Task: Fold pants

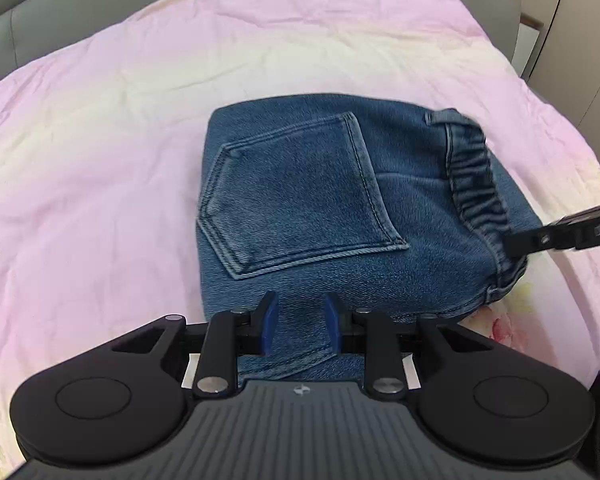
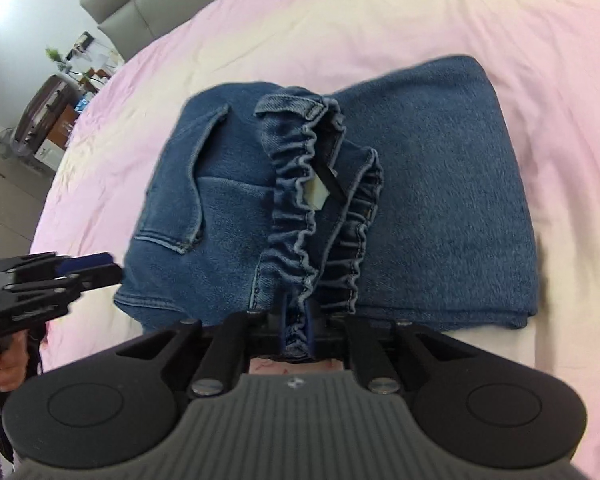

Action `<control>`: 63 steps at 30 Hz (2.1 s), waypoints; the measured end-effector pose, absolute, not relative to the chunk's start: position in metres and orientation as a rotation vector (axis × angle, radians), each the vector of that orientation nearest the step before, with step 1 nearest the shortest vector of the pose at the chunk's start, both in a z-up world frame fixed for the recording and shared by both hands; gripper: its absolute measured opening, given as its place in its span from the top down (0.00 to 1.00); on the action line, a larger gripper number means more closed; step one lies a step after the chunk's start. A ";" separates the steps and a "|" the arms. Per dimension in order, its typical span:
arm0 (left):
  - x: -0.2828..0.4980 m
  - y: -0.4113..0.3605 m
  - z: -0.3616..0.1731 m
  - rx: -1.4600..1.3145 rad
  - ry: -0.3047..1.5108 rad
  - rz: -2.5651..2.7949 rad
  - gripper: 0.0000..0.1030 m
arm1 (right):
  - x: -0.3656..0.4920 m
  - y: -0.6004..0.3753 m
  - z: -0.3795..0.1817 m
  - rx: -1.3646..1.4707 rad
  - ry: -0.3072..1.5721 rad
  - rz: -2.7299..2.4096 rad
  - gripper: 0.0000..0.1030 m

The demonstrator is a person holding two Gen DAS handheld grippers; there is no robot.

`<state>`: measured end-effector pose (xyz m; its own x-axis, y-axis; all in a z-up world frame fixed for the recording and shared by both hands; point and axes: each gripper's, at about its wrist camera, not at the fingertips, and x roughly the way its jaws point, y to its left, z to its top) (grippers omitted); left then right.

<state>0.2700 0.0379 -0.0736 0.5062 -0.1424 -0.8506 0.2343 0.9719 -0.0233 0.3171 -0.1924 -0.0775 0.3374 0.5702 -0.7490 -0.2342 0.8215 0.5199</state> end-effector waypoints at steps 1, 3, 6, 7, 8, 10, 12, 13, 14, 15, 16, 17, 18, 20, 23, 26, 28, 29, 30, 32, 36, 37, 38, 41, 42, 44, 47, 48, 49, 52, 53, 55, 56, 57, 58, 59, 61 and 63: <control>0.274 0.033 -0.083 0.102 1.030 -0.229 0.69 | 0.318 -0.200 -0.074 0.362 1.108 0.538 0.74; 0.281 0.026 -0.094 0.119 1.045 -0.219 0.69 | 0.320 -0.215 -0.066 0.424 1.089 0.525 0.52; 0.288 0.018 -0.101 0.160 1.081 -0.218 0.69 | 0.333 -0.236 -0.061 0.519 1.062 0.511 0.49; 0.289 0.017 -0.103 0.173 1.097 -0.218 0.70 | 0.340 -0.238 -0.061 0.536 1.059 0.497 0.48; 0.293 0.014 -0.107 0.184 1.113 -0.217 0.70 | 0.346 -0.239 -0.062 0.548 1.060 0.489 0.47; 0.299 0.012 -0.110 0.196 1.136 -0.220 0.71 | 0.359 -0.237 -0.070 0.581 1.074 0.483 0.41; 0.302 0.012 -0.112 0.200 1.148 -0.226 0.71 | 0.370 -0.235 -0.082 0.637 1.105 0.483 0.41; 0.304 0.012 -0.114 0.200 1.151 -0.230 0.71 | 0.375 -0.234 -0.087 0.660 1.118 0.481 0.41; 0.305 0.012 -0.114 0.198 1.152 -0.234 0.71 | 0.379 -0.232 -0.092 0.673 1.126 0.478 0.41; 0.306 0.013 -0.115 0.194 1.152 -0.239 0.71 | 0.383 -0.230 -0.097 0.683 1.129 0.481 0.40; 0.306 0.014 -0.116 0.187 1.151 -0.242 0.71 | 0.386 -0.228 -0.101 0.693 1.129 0.489 0.40; 0.308 0.016 -0.117 0.177 1.151 -0.245 0.71 | 0.389 -0.227 -0.104 0.705 1.129 0.496 0.40; 0.308 0.017 -0.117 0.171 1.150 -0.249 0.71 | 0.391 -0.225 -0.108 0.713 1.132 0.501 0.40; 0.307 0.020 -0.117 0.165 1.146 -0.255 0.71 | 0.395 -0.222 -0.115 0.720 1.138 0.495 0.41; 0.302 0.024 -0.113 0.153 1.138 -0.261 0.71 | 0.396 -0.216 -0.114 0.724 1.130 0.504 0.73; 0.295 0.029 -0.105 0.151 1.108 -0.284 0.71 | 0.387 -0.205 -0.083 0.612 1.083 0.515 0.81; 0.290 0.033 -0.098 0.157 1.085 -0.293 0.71 | 0.385 -0.196 -0.056 0.549 1.046 0.541 0.83; 0.287 0.039 -0.094 0.157 1.070 -0.288 0.71 | 0.384 -0.190 -0.040 0.530 1.031 0.554 0.83; 0.285 0.043 -0.088 0.149 1.054 -0.274 0.70 | 0.385 -0.184 -0.024 0.514 1.015 0.567 0.83; 0.284 0.054 -0.076 0.111 1.028 -0.241 0.70 | 0.388 -0.172 0.007 0.475 0.979 0.594 0.84; 0.282 0.072 -0.055 0.040 0.982 -0.193 0.70 | 0.396 -0.158 0.060 0.429 0.921 0.604 0.84; 0.282 0.072 -0.052 0.054 0.982 -0.177 0.70 | 0.399 -0.160 0.072 0.421 0.899 0.593 0.85; 0.283 0.071 -0.050 0.068 0.980 -0.167 0.70 | 0.400 -0.164 0.080 0.415 0.878 0.580 0.85; 0.286 0.066 -0.053 0.070 0.979 -0.174 0.70 | 0.408 -0.188 0.091 0.427 0.848 0.520 0.85; 0.288 0.065 -0.055 0.062 0.982 -0.180 0.70 | 0.411 -0.198 0.088 0.426 0.849 0.493 0.85; 0.292 0.060 -0.062 0.046 0.987 -0.195 0.70 | 0.417 -0.217 0.073 0.443 0.876 0.444 0.85; 0.298 0.053 -0.073 0.013 0.992 -0.225 0.70 | 0.421 -0.242 0.035 0.499 0.952 0.363 0.85; 0.301 0.052 -0.076 0.002 0.996 -0.233 0.70 | 0.421 -0.249 0.021 0.512 0.972 0.339 0.85; 0.305 0.051 -0.079 -0.002 1.000 -0.240 0.70 | 0.421 -0.255 0.010 0.518 0.986 0.315 0.85; 0.315 0.049 -0.088 0.002 1.014 -0.254 0.71 | 0.420 -0.274 -0.021 0.531 1.012 0.260 0.85; 0.320 0.049 -0.092 0.009 1.025 -0.256 0.71 | 0.422 -0.277 -0.029 0.532 1.027 0.243 0.85; 0.328 0.045 -0.100 0.036 1.053 -0.256 0.71 | 0.426 -0.282 -0.047 0.541 1.058 0.215 0.85; 0.333 0.048 -0.105 0.055 1.072 -0.258 0.71 | 0.428 -0.283 -0.054 0.542 1.070 0.203 0.85; 0.338 0.051 -0.109 0.072 1.086 -0.262 0.71 | 0.429 -0.284 -0.060 0.529 1.077 0.194 0.85; 0.341 0.051 -0.114 0.087 1.099 -0.263 0.71 | 0.431 -0.284 -0.063 0.506 1.077 0.188 0.85; 0.343 0.051 -0.117 0.098 1.111 -0.260 0.72 | 0.433 -0.281 -0.067 0.477 1.077 0.185 0.85; 0.343 0.046 -0.115 0.119 1.124 -0.253 0.72 | 0.436 -0.279 -0.078 0.445 1.082 0.177 0.83; 0.344 0.046 -0.107 0.139 1.123 -0.251 0.72 | 0.437 -0.279 -0.081 0.453 1.085 0.167 0.82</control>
